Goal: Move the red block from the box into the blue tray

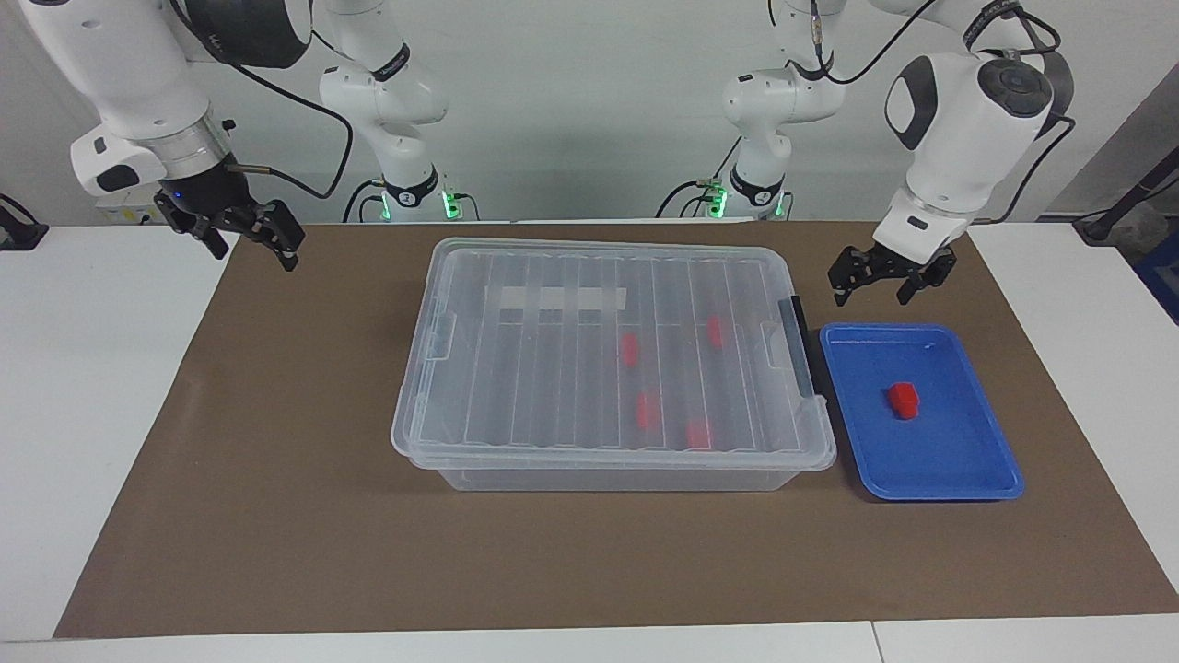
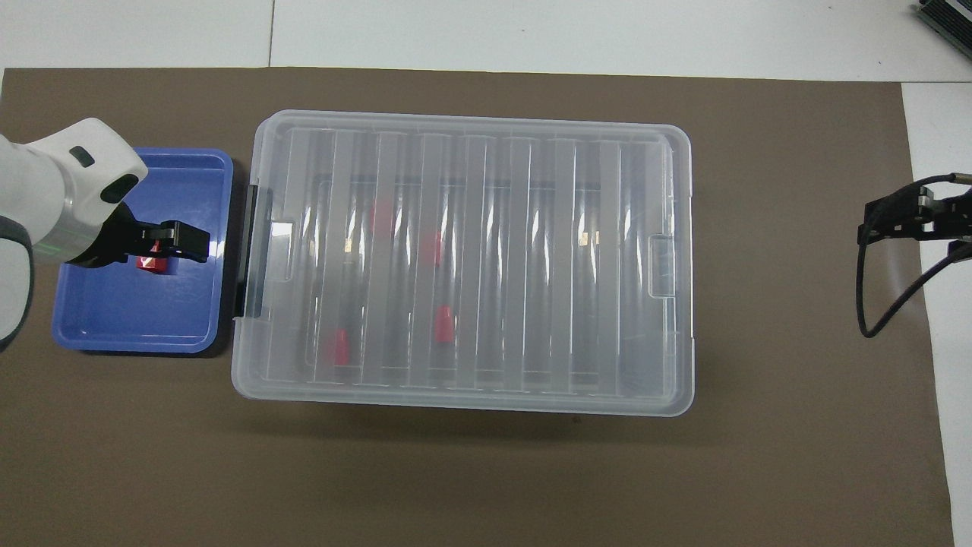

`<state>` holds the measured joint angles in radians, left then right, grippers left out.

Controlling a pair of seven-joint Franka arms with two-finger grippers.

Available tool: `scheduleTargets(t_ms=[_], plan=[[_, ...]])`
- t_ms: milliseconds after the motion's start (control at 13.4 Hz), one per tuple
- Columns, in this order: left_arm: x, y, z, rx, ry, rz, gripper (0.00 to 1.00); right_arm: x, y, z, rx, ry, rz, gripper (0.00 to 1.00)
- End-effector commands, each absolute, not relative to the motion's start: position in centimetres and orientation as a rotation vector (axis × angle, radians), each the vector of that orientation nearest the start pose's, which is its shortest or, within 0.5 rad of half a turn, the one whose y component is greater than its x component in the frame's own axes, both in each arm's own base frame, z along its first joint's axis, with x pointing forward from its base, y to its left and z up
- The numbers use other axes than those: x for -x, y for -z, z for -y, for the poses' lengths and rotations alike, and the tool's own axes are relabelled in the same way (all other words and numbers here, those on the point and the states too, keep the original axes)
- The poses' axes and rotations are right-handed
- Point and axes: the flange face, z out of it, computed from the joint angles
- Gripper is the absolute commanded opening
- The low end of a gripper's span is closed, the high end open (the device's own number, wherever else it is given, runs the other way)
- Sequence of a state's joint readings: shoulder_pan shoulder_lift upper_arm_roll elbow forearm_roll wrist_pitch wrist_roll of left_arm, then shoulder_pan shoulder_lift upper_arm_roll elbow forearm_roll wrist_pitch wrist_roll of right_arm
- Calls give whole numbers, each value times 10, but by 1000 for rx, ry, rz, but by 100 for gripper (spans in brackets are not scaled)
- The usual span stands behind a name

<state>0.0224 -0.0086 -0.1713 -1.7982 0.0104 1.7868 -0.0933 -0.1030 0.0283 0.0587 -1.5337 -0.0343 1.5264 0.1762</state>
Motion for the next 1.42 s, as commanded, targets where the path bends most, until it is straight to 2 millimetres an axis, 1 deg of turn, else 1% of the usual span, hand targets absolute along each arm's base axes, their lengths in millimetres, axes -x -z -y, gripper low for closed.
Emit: scheduleTargets(t_ms=[0, 75, 150, 374, 449, 523, 673, 897, 972, 1047, 1346], plan=[[-542, -553, 90, 3135, -29, -61, 100, -541, -620, 29, 3142, -67, -324, 100], [-538, -556, 100, 3164, -29, -37, 100, -541, -619, 28, 3142, -69, -324, 100], [-538, -555, 101, 3164, -29, -10, 100, -541, -619, 28, 3142, -69, -324, 100], [-538, -550, 87, 3164, -21, 8, 100, -539, -615, 27, 3135, -84, -336, 100], [-539, -553, 87, 3166, 7, 11, 100, -537, -617, 24, 3116, -80, -334, 100], [-541, -555, 86, 3169, 34, 18, 100, -537, -613, 24, 3113, -88, -333, 100], [-544, -555, 79, 3171, 58, 36, 100, -538, -615, 24, 3115, -66, -331, 100], [-539, -553, 86, 3168, 25, 21, 100, -538, -614, 23, 3120, -66, -327, 100], [-538, -553, 88, 3167, 24, 14, 100, -540, -614, 20, 3124, -41, -327, 100], [-539, -553, 88, 3167, 27, 14, 100, -540, -613, 20, 3128, -36, -354, 100], [-539, -552, 88, 3168, 29, 14, 100, -540, -612, 19, 3127, -33, -361, 100]])
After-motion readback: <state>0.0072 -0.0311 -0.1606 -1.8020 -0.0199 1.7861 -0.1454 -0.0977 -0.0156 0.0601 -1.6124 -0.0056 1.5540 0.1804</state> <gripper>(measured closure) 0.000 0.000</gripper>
